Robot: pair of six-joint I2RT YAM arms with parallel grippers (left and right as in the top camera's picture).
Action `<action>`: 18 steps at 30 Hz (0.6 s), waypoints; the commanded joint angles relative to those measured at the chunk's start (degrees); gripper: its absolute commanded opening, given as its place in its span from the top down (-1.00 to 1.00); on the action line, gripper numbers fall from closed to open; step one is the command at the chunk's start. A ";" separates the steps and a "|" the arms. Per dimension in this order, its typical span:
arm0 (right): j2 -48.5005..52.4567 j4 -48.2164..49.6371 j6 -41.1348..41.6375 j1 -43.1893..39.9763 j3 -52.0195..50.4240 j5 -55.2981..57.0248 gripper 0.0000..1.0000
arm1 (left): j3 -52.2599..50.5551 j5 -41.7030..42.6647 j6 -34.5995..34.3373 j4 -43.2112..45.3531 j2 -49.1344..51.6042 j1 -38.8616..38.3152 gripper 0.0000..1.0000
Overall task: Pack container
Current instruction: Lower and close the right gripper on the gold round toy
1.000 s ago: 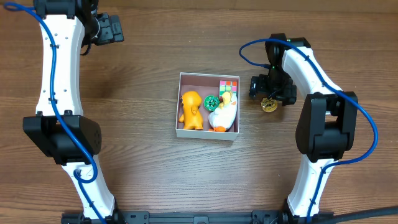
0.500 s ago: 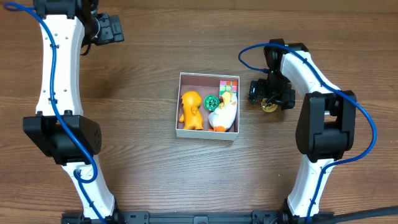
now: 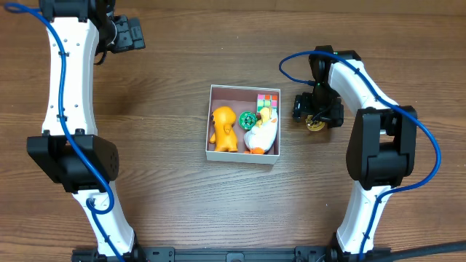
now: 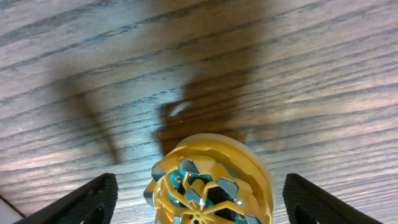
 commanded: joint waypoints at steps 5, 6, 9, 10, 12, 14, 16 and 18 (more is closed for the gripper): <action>-1.20 0.20 0.24 -0.09 -0.13 0.87 -0.51 | 1.29 0.33 -0.94 0.07 -0.39 -0.04 -1.00; -1.22 0.20 0.24 -0.09 -0.13 0.87 -0.50 | 1.29 0.33 -0.94 0.07 -0.39 -0.04 -1.00; -1.22 0.22 0.24 -0.09 -0.13 0.87 -0.49 | 1.29 0.33 -0.94 0.07 -0.39 -0.04 -1.00; -1.20 0.22 0.24 -0.09 -0.13 0.87 -0.48 | 1.29 0.33 -0.94 0.07 -0.39 -0.04 -1.00; -1.20 0.22 0.24 -0.09 -0.13 0.87 -0.42 | 1.29 0.33 -0.94 0.07 -0.39 -0.04 -1.00; -1.22 0.22 0.24 -0.09 -0.13 0.87 -0.42 | 1.29 0.33 -0.94 0.07 -0.39 -0.04 -1.00; -1.20 0.22 0.24 -0.09 -0.13 0.87 -0.41 | 1.29 0.33 -0.94 0.07 -0.39 -0.04 -1.00; -1.22 0.37 0.22 -0.09 -0.13 0.90 -0.37 | 1.29 0.33 -0.94 0.07 -0.39 -0.04 -1.00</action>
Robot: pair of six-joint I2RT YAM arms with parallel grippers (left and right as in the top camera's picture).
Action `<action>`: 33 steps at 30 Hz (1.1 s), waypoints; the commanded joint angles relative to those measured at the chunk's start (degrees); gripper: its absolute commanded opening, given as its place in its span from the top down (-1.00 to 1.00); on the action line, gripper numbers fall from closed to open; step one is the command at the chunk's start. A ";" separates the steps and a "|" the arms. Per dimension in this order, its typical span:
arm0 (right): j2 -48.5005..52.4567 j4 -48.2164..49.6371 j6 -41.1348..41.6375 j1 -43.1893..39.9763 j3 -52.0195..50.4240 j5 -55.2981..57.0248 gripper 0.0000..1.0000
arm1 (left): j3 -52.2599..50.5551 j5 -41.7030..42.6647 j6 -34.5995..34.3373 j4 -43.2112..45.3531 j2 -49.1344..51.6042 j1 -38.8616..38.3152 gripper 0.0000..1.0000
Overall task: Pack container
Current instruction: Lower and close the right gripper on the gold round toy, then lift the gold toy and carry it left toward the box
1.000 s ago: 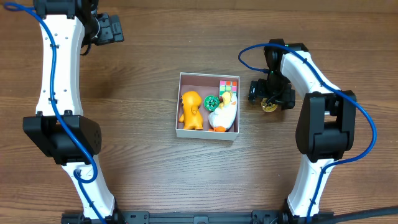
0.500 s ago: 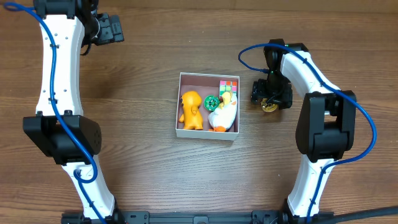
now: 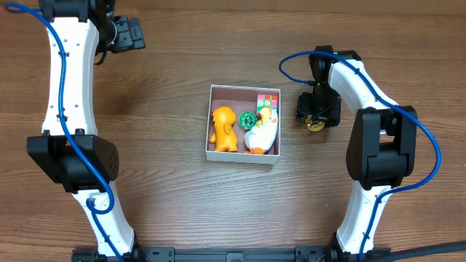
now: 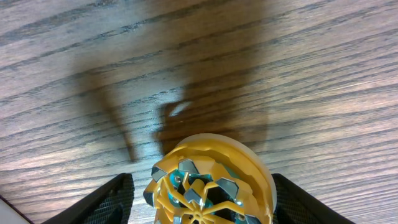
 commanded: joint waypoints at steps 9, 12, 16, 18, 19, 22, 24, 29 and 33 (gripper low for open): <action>-1.20 0.37 0.20 -0.09 -0.11 0.90 -0.28 | 1.29 0.33 -0.94 0.04 -0.42 -0.04 -1.00; -1.20 0.37 0.20 -0.09 -0.11 0.90 -0.19 | 1.29 0.33 -0.94 0.04 -0.42 -0.04 -1.00; -1.20 0.37 0.20 -0.09 -0.11 0.90 -0.11 | 1.29 0.33 -0.94 0.04 -0.42 -0.04 -1.00; -1.20 0.37 0.20 -0.09 -0.11 0.90 -0.11 | 1.29 0.33 -0.94 0.04 -0.42 -0.04 -1.00; -1.22 0.37 0.20 -0.09 -0.11 0.90 -0.12 | 1.29 0.33 -0.94 0.04 -0.42 -0.04 -1.00; -1.20 0.35 0.20 -0.09 -0.11 0.90 -0.13 | 1.29 0.33 -0.94 0.04 -0.42 -0.04 -1.00; -1.20 0.35 0.20 -0.09 -0.11 0.90 -0.13 | 1.29 0.33 -0.94 0.04 -0.42 -0.04 -1.00; -1.22 0.33 0.20 -0.09 -0.11 0.90 -0.13 | 1.29 0.33 -0.94 0.04 -0.42 -0.04 -1.00; -1.20 0.33 0.20 -0.09 -0.04 0.90 -0.13 | 1.29 0.33 -0.94 0.04 -0.42 -0.04 -1.00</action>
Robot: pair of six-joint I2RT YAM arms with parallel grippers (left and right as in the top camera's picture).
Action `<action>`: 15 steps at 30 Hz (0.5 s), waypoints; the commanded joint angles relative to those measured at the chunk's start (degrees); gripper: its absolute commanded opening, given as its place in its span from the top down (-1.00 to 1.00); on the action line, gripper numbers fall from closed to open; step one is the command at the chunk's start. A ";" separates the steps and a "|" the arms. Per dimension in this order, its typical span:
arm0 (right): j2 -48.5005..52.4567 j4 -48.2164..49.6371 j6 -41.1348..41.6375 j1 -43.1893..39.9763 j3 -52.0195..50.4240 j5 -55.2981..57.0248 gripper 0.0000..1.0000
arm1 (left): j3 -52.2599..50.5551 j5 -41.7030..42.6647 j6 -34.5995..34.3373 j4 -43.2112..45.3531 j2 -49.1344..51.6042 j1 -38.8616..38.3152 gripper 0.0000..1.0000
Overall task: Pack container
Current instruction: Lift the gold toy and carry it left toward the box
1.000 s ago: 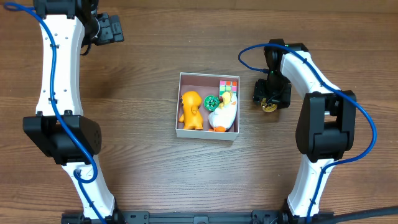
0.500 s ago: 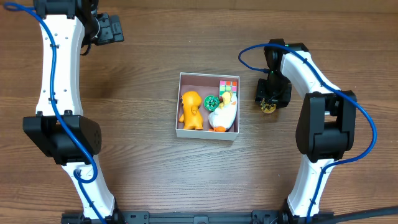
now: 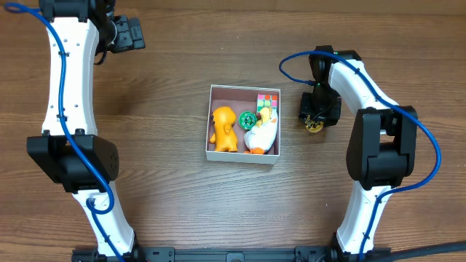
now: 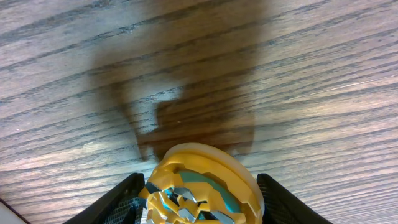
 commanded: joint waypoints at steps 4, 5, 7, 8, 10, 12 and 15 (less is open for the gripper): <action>-1.22 -0.44 0.24 -0.09 0.48 0.55 -0.14 | 1.29 0.33 -0.94 0.07 -0.42 -0.04 -1.00; -1.22 -0.72 0.26 -0.09 0.74 0.55 -0.14 | 1.29 0.33 -0.94 0.07 -0.42 -0.04 -1.00; -1.22 -1.55 0.26 -0.09 1.92 0.52 -0.14 | 1.29 0.33 -0.94 0.07 -0.42 -0.04 -1.00; -1.22 -1.97 0.24 -0.09 2.58 0.55 -0.13 | 1.29 0.33 -0.94 0.07 -0.42 -0.04 -1.00; -1.22 -2.75 0.24 -0.09 4.04 0.55 -0.14 | 1.29 0.33 -0.94 0.07 -0.42 -0.04 -1.00; -1.22 -3.85 0.24 -0.09 5.84 0.55 -0.13 | 1.29 0.33 -0.94 0.07 -0.42 -0.04 -1.00; -1.22 -5.75 0.24 -0.09 8.79 0.52 -0.13 | 1.29 0.33 -0.94 0.07 -0.42 -0.04 -1.00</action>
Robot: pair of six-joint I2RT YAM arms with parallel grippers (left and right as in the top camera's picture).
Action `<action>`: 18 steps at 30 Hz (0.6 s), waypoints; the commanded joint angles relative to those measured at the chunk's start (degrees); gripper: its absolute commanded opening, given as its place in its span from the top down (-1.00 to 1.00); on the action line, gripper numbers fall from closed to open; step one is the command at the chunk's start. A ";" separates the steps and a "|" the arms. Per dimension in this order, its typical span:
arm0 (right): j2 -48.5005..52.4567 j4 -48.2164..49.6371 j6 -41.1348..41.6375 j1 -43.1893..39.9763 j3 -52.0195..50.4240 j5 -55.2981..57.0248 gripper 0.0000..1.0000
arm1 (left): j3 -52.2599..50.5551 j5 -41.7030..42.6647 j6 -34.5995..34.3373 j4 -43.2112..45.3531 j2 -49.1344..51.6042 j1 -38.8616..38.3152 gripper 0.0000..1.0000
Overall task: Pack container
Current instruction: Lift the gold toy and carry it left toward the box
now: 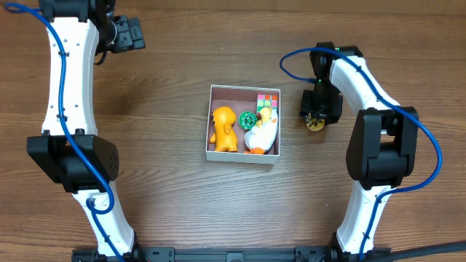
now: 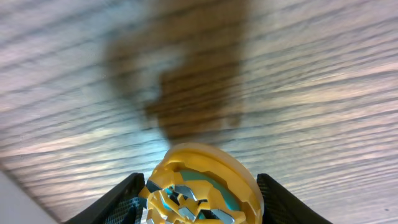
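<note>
My right gripper [image 1: 318,115] is shut on a yellow spinning top [image 1: 315,125] with silver and teal parts, just right of the white box [image 1: 209,138]. In the right wrist view the top [image 2: 202,183] fills the gap between the black fingers [image 2: 115,202], above blurred wood grain. The box holds an orange toy [image 1: 224,128], a green disc [image 1: 247,120], a white duck [image 1: 261,134] and a coloured cube [image 1: 267,100]. My left gripper [image 1: 129,36] hangs at the far back left, too small to read.
A blue cable [image 1: 291,62] loops off the right arm behind the box. The box's white corner [image 2: 9,205] shows at the lower left of the right wrist view. Bare wooden table [image 1: 160,189] lies around the box.
The right wrist view has gone blurred and shifted; the box's white corner has grown larger at its lower left. The right arm's upper joint sits slightly further right. The jaws still hold the top.
The right gripper stood wide open around the yellow top on the table. Its fingers were then closer in, then shut against the top, which had tilted. Now the held top is moving. The left arm and box contents stayed put.
</note>
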 commanded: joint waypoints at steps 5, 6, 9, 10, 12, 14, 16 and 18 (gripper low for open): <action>-1.22 -6.97 0.20 -0.09 12.72 -2.36 -0.13 | 1.29 0.33 -0.94 0.07 -0.39 -0.04 -1.00; -1.22 -7.96 0.20 -0.02 14.25 -3.10 -0.12 | 1.29 0.33 -0.94 0.07 -0.39 -0.04 -1.00; -1.22 -11.19 -0.20 0.26 19.43 -5.95 -0.13 | 1.29 0.33 -0.94 0.07 -0.39 -0.04 -1.00; -1.22 -12.22 -0.26 0.46 21.05 -6.78 -0.12 | 1.29 0.33 -0.94 0.07 -0.39 -0.04 -1.00; -1.22 -14.53 -0.48 1.18 24.24 -7.93 -0.13 | 1.29 0.33 -0.94 0.07 -0.39 -0.04 -1.00; -1.22 -16.20 -0.46 2.05 26.21 -8.50 -0.12 | 1.29 0.33 -0.94 0.07 -0.39 -0.04 -1.00; -1.27 -17.51 -0.46 3.17 27.28 -9.46 -0.12 | 1.29 0.33 -0.94 0.07 -0.39 -0.04 -1.00; -1.31 -18.36 -0.46 4.57 27.52 -10.73 -0.12 | 1.29 0.33 -0.94 0.07 -0.39 -0.04 -1.00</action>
